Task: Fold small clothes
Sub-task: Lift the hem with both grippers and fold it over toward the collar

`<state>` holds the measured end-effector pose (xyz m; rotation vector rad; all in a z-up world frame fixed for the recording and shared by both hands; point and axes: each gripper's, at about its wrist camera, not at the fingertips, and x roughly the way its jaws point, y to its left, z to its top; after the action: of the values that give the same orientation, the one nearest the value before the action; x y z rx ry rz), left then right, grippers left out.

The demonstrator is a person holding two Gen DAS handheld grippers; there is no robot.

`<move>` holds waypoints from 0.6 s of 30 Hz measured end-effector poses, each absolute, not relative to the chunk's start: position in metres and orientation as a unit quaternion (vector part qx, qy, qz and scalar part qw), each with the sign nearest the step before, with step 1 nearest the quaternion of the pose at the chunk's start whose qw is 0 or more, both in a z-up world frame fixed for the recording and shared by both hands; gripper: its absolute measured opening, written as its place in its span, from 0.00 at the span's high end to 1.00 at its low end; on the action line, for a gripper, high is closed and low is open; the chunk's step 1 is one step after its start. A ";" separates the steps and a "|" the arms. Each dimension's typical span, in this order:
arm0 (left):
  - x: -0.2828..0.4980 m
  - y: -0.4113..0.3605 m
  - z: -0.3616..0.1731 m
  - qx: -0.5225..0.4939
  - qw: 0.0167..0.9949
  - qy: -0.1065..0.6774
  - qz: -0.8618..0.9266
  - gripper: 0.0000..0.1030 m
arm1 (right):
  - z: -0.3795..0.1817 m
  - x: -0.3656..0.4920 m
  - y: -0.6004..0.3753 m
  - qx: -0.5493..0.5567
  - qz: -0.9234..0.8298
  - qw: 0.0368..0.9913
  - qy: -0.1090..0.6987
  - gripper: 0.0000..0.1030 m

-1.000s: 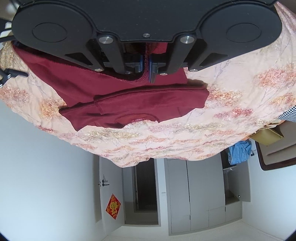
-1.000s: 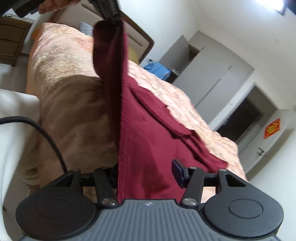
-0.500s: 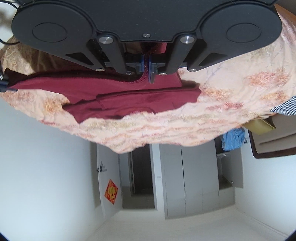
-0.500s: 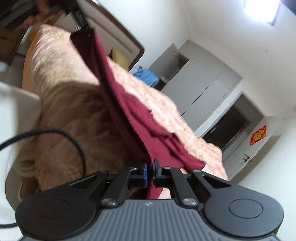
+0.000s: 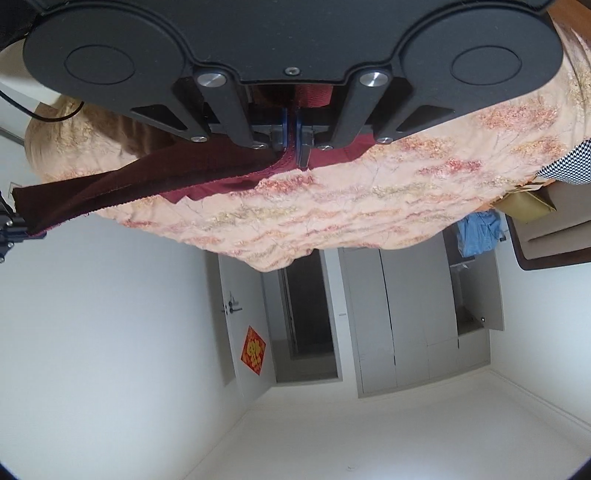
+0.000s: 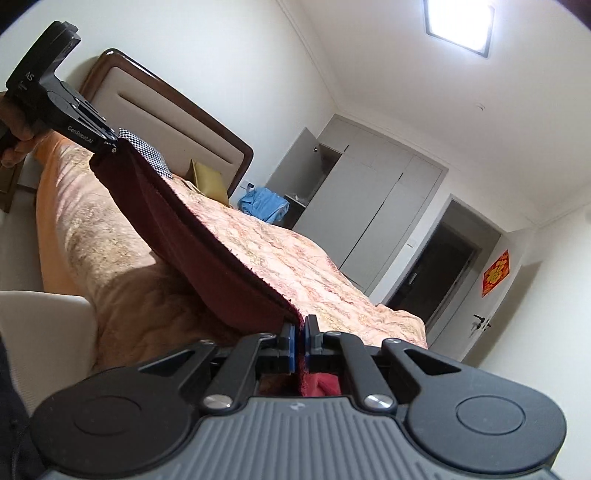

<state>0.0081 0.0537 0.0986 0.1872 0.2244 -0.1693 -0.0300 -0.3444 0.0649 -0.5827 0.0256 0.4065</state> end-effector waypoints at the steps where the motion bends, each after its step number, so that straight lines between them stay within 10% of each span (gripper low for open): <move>1: 0.013 0.054 0.100 0.097 0.985 0.111 -0.084 0.97 | 0.067 -0.029 -0.345 -0.282 0.201 0.938 0.016 0.95; 18: 0.264 0.059 0.144 0.179 0.969 0.159 -0.057 0.93 | 0.109 0.204 -0.296 -0.398 0.168 0.902 -0.013 0.86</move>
<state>0.2642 0.0594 0.1444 0.3622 0.3212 -0.1153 0.2041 -0.2955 0.1093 -0.8234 -0.0264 0.3475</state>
